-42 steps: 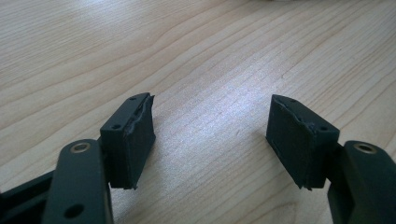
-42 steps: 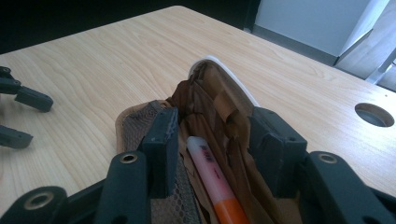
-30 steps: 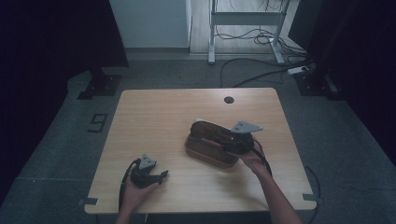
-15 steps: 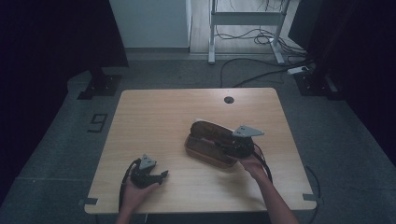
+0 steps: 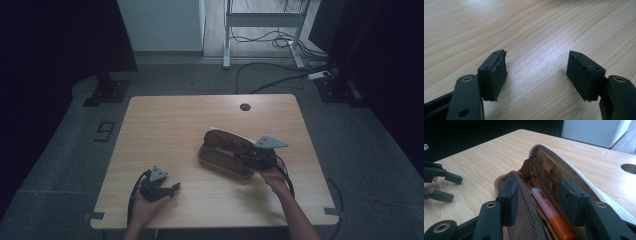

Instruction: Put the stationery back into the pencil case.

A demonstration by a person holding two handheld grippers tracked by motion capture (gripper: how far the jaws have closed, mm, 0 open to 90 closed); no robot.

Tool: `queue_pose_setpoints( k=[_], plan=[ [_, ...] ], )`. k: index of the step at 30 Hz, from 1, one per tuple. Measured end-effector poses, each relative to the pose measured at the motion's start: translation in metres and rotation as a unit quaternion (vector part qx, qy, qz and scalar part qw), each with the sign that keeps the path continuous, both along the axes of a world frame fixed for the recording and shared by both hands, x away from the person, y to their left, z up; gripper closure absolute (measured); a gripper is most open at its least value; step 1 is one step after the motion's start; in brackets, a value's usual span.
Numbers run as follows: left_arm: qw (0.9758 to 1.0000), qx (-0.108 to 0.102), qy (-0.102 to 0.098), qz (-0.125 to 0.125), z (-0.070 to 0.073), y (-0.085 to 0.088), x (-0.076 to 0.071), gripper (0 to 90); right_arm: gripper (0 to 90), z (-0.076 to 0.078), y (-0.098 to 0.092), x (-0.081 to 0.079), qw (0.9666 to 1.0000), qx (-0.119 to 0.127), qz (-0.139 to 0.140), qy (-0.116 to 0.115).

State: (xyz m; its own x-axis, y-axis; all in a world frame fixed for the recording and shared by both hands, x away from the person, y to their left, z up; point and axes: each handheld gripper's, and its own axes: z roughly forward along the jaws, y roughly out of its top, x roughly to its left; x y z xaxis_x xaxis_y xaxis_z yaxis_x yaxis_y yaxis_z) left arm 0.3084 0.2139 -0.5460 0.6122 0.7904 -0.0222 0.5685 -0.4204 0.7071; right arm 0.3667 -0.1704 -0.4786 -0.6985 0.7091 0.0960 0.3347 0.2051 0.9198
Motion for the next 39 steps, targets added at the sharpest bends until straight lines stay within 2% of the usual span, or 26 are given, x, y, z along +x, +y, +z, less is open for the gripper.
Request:
queue_pose_setpoints(
  k=[13,21,24,30,39],
  plan=[
    [1.0,0.003,-0.002,0.001,0.0,-0.001,0.0,32.1,48.3,-0.006,-0.04,-0.023,0.9995,0.013,-0.029,0.005],
    [1.0,0.004,-0.003,0.001,0.0,-0.001,0.0,32.1,47.5,-0.02,-0.064,-0.037,0.9984,0.01,-0.052,0.018],
    [1.0,0.004,-0.003,0.001,0.0,-0.001,0.0,32.1,45.9,-0.033,-0.075,-0.043,0.9974,0.0,-0.065,0.031],
    [1.0,0.004,-0.003,0.001,0.0,-0.001,-0.001,32.1,42.0,-0.046,-0.081,-0.045,0.9958,-0.014,-0.072,0.054],
    [1.0,0.004,-0.003,0.001,0.0,-0.001,-0.001,32.1,39.2,-0.053,-0.085,-0.046,0.9944,-0.021,-0.081,0.065]
  ],
)
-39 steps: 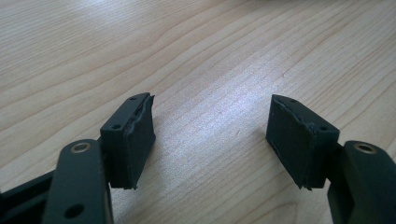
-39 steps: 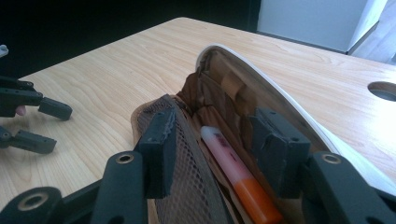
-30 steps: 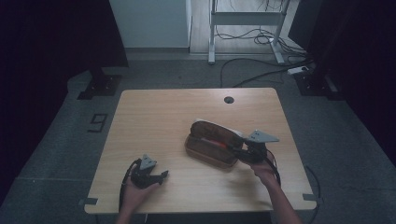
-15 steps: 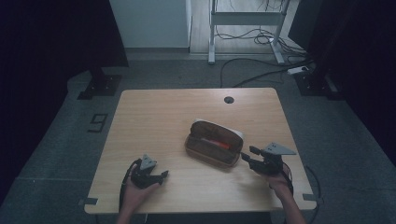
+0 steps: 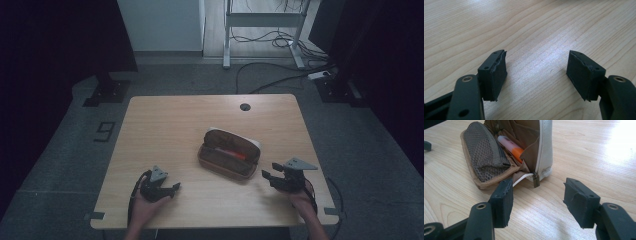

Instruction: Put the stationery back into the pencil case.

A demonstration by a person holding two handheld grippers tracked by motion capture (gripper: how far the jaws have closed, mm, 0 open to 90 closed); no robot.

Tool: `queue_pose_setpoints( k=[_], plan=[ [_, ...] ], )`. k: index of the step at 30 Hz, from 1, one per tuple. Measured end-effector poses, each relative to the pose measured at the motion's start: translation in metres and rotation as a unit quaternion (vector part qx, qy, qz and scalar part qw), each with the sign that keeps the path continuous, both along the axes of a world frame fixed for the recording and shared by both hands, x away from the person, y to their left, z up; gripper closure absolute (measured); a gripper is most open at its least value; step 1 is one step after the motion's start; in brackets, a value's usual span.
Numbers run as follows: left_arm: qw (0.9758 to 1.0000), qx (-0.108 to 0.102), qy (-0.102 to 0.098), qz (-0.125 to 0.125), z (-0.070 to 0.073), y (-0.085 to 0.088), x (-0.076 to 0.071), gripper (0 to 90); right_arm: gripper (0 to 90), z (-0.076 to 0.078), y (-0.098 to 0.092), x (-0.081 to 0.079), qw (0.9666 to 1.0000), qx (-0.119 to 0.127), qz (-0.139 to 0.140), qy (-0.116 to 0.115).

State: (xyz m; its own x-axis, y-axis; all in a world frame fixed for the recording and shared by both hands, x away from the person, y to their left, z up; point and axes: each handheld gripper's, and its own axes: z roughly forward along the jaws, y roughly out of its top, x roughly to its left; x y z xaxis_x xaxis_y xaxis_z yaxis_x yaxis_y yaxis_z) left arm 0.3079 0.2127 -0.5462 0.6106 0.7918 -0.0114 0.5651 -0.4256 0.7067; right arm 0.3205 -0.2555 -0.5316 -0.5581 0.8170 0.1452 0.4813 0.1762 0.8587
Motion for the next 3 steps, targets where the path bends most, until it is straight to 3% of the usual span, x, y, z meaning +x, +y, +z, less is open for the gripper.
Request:
queue_pose_setpoints(
  k=[3],
  plan=[
    [1.0,0.0,0.0,0.0,0.0,0.0,0.0,32.1,37.3,-0.0006,0.0006,0.0008,1.0,0.0,-0.002,0.002]
  ],
)
